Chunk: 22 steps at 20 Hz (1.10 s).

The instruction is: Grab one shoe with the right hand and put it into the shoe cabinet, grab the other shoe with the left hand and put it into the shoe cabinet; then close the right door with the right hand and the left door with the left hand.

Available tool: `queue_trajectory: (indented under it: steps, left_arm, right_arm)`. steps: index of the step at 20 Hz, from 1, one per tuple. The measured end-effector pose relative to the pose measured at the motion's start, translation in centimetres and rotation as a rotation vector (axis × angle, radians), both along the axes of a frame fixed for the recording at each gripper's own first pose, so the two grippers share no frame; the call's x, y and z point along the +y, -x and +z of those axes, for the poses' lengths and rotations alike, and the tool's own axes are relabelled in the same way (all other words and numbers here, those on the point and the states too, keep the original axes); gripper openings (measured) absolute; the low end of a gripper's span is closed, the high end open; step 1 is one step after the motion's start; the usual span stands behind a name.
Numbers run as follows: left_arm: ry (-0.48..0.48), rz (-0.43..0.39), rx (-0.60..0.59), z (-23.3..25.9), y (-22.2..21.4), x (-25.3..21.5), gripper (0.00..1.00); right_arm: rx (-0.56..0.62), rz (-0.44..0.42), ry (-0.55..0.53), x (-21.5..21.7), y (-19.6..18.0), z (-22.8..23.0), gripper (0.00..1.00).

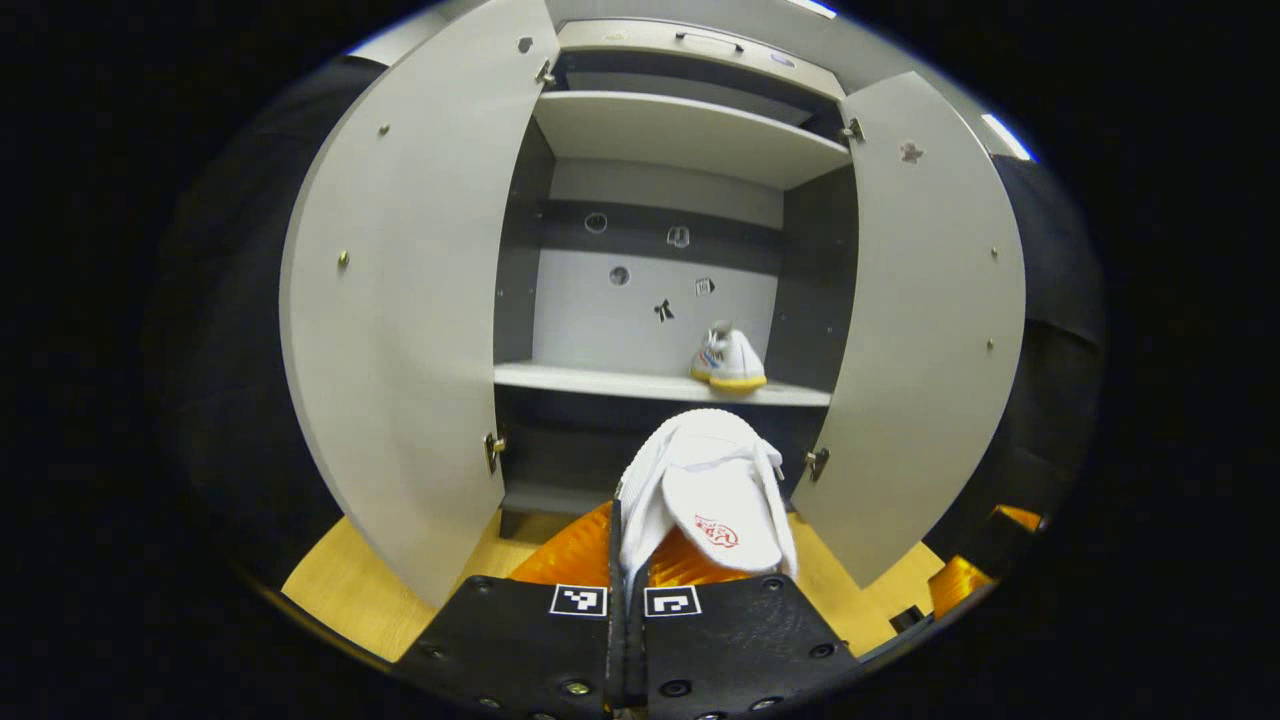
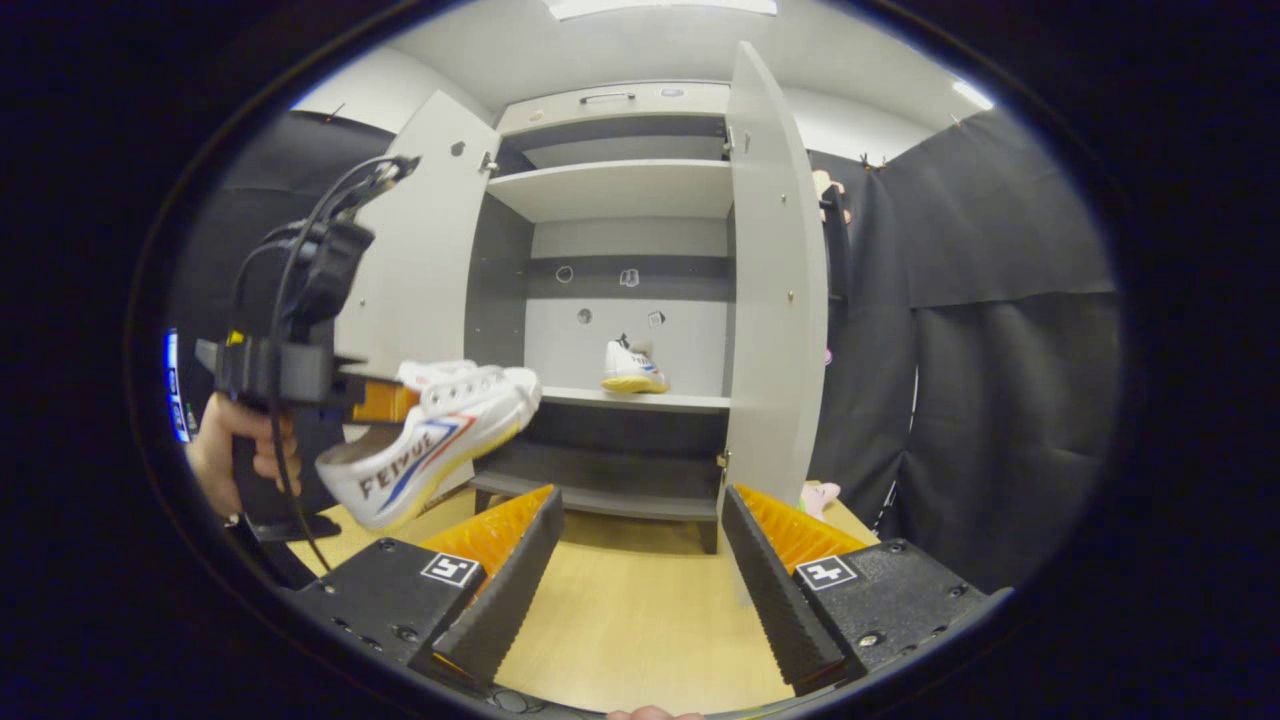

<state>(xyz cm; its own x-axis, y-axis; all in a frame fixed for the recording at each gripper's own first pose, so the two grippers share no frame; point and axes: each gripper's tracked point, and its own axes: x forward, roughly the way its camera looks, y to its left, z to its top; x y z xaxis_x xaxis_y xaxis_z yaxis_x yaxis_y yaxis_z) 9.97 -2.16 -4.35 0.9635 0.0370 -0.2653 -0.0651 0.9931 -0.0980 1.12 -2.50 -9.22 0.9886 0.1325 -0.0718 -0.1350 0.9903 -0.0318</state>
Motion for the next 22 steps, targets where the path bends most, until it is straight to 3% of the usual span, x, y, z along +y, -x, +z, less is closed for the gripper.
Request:
queue_trajectory:
  steps: [3,8,9,10,11,19,22]
  left_arm:
    - [-0.025,0.037,-0.062,3.5,-3.6,1.0,0.0]
    - [0.008,0.097,-0.014,5.0,-11.7,3.6,0.0]
    - [-0.018,0.112,-0.008,4.8,-13.2,4.3,0.0]
    - [-0.04,0.126,0.008,4.6,-14.8,4.9,0.11]
    - [-0.048,0.134,0.027,4.1,-16.3,5.3,0.0]
    - [-0.035,0.162,0.208,-0.9,-26.8,7.0,0.0]
    - [-0.014,0.175,0.27,-2.9,-28.9,7.4,0.0]
  right_arm:
    - [-0.017,-0.008,-0.007,-0.5,0.3,0.7,1.0]
    - [-0.039,-0.026,0.001,-1.1,0.0,1.5,1.0]
    - [-0.04,-0.034,0.004,-1.4,-0.1,1.5,0.99]
    - [-0.038,-0.04,0.004,-1.6,-0.3,1.4,1.0]
    - [-0.035,-0.044,0.001,-1.7,-0.5,1.3,0.99]
    - [-0.011,-0.1,0.003,-2.9,-2.4,0.4,1.0]
    - [-0.008,-0.112,-0.006,-2.9,-3.1,0.3,1.0]
